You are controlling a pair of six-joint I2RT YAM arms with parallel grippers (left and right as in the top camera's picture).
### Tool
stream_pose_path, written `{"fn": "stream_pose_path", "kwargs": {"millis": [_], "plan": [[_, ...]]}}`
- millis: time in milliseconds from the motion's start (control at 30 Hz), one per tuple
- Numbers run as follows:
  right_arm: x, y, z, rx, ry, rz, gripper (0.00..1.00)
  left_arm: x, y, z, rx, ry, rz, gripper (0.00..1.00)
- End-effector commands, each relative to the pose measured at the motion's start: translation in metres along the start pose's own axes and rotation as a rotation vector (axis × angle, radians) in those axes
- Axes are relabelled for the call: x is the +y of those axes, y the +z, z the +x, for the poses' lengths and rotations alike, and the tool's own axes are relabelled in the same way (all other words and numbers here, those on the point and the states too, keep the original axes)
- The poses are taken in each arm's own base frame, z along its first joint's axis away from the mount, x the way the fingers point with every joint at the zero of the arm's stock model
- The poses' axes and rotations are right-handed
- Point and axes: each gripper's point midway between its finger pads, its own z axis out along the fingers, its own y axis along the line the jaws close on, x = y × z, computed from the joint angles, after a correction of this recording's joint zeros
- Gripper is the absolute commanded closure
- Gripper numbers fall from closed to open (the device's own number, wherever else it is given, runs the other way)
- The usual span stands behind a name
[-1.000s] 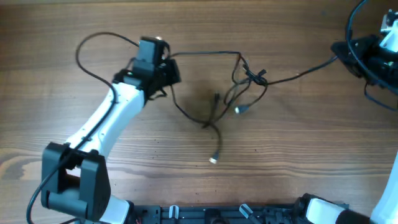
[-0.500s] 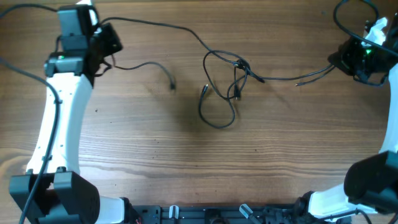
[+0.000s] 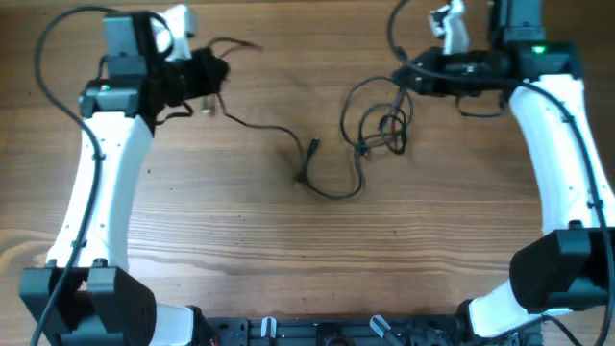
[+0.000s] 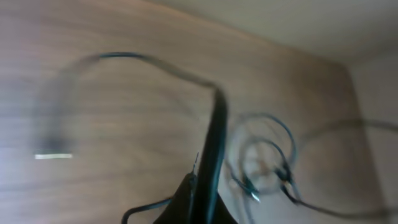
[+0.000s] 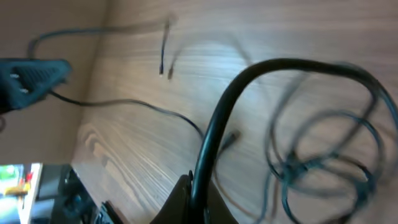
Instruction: Untangle cables
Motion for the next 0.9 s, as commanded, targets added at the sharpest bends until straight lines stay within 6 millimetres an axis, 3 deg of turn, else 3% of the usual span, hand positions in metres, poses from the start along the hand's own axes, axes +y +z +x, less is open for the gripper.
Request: {"fn": "stream_pose_path", "kwargs": {"millis": [0, 100, 233, 333, 400, 500, 567, 600, 700, 800, 867], "plan": [[0.02, 0.0, -0.014, -0.043, 0.011, -0.048, 0.96, -0.045, 0.007, 0.022, 0.084, 0.059, 0.12, 0.96], [0.027, -0.01, -0.026, -0.09, 0.051, -0.056, 0.96, -0.062, 0.013, 0.035, 0.119, 0.086, 0.139, 0.96], [0.015, -0.004, -0.025, -0.09, 0.139, 0.027, 0.96, -0.069, 0.009, 0.021, 0.065, 0.119, 0.156, 0.96], [0.009, 0.009, -0.015, -0.06, 0.129, 0.122, 0.96, -0.082, -0.016, -0.007, -0.039, 0.133, 0.174, 0.96], [0.011, 0.016, -0.01, -0.044, 0.109, 0.157, 0.95, -0.098, -0.043, -0.027, -0.12, 0.147, 0.196, 0.96], [0.017, 0.023, -0.005, -0.031, 0.088, 0.176, 0.87, -0.114, -0.068, -0.036, -0.178, 0.119, 0.223, 0.96], [0.021, 0.027, -0.003, -0.024, 0.085, 0.183, 0.67, -0.12, -0.079, -0.036, -0.192, 0.087, 0.239, 0.96], [0.021, 0.028, -0.002, -0.023, 0.096, 0.19, 0.41, -0.123, -0.084, -0.036, -0.193, 0.067, 0.252, 0.96], [0.02, 0.028, 0.001, -0.011, 0.105, 0.194, 0.09, -0.134, -0.087, -0.031, -0.162, 0.032, 0.316, 0.96], [0.024, 0.029, 0.002, -0.006, 0.101, 0.17, 0.07, -0.137, -0.085, -0.027, -0.136, 0.01, 0.341, 0.96], [0.039, 0.03, 0.003, 0.012, 0.069, 0.081, 0.06, -0.138, -0.084, -0.025, -0.121, 0.008, 0.352, 0.96]]}}
